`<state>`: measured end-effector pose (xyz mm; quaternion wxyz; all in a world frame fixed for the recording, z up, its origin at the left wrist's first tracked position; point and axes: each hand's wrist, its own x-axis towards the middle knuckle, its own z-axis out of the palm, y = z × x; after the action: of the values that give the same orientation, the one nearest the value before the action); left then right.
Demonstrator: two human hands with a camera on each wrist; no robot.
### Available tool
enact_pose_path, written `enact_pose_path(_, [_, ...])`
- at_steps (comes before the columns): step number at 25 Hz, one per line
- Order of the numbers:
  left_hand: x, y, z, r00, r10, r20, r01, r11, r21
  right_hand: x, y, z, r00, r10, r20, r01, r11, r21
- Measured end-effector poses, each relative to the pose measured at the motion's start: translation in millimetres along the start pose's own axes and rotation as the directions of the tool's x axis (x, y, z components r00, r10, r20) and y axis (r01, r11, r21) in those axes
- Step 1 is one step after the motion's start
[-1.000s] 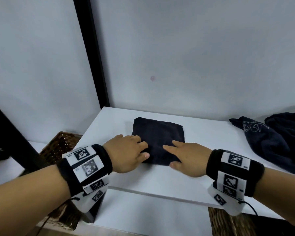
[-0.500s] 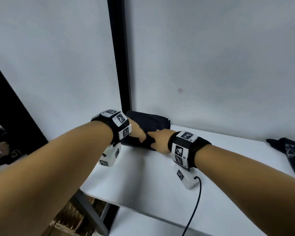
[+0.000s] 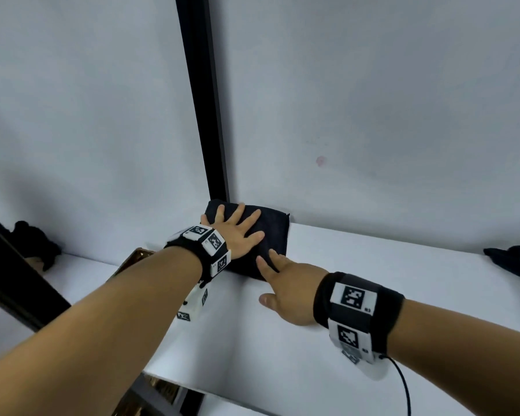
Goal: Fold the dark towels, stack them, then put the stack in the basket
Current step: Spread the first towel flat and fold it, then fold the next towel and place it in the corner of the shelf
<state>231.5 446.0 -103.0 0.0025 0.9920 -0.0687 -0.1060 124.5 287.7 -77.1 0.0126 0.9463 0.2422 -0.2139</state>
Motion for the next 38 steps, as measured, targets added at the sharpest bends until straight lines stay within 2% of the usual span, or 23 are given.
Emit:
enact_pose_path(7, [-4,13,-3,0.998,0.013,0.068,-0.015,0.999,0.033,-5,0,-8,0.999,-0.017,0.04,0.018,1.0,-0.018])
enact_pose_path(10, [-18,23,-19,0.994,0.005,0.109,-0.008,1.0,0.027,-16,10,-21,1.0,-0.014,-0.009,0.015,0.993,0.115])
enact_pose_path(11, [-26,31,-27,0.995,0.039,0.096,-0.04,0.999,0.006,-28,16,-24,0.998,0.007,-0.061,0.003,0.986,0.169])
enact_pose_path(13, [-49,53,-47,0.982,0.187,0.035,-0.184,0.981,-0.062,-60,30,-24,0.986,0.088,-0.138,-0.05,0.966,0.255])
enact_pose_path(15, [-76,84,-65,0.927,0.373,-0.048,-0.376,0.916,-0.137,-103,47,-15,0.966,0.198,-0.164,-0.14,0.94,0.311])
enact_pose_path(18, [-120,134,-77,0.796,0.593,-0.121,-0.603,0.761,-0.241,-164,67,5,0.91,0.348,-0.226,-0.249,0.894,0.373])
enact_pose_path(21, [-154,196,-75,0.66,0.742,-0.12,-0.743,0.619,-0.255,-236,83,29,0.794,0.54,-0.28,-0.385,0.802,0.457])
enact_pose_path(24, [-169,256,-67,0.577,0.805,-0.138,-0.807,0.538,-0.243,-307,95,55,0.671,0.679,-0.299,-0.487,0.707,0.513])
enact_pose_path(29, [-169,332,-53,0.534,0.828,-0.169,-0.841,0.5,-0.207,-394,136,85,0.492,0.817,-0.299,-0.615,0.57,0.545])
enact_pose_path(31, [-167,364,-53,0.518,0.841,-0.159,-0.853,0.494,-0.168,-417,165,91,0.45,0.837,-0.312,-0.629,0.545,0.555])
enact_pose_path(34, [-158,410,-56,0.523,0.842,-0.135,-0.852,0.509,-0.123,-436,215,95,0.444,0.839,-0.315,-0.616,0.541,0.572])
enact_pose_path(38, [-145,472,-57,0.574,0.81,-0.123,-0.819,0.566,-0.093,-446,283,97,0.483,0.822,-0.302,-0.585,0.559,0.587])
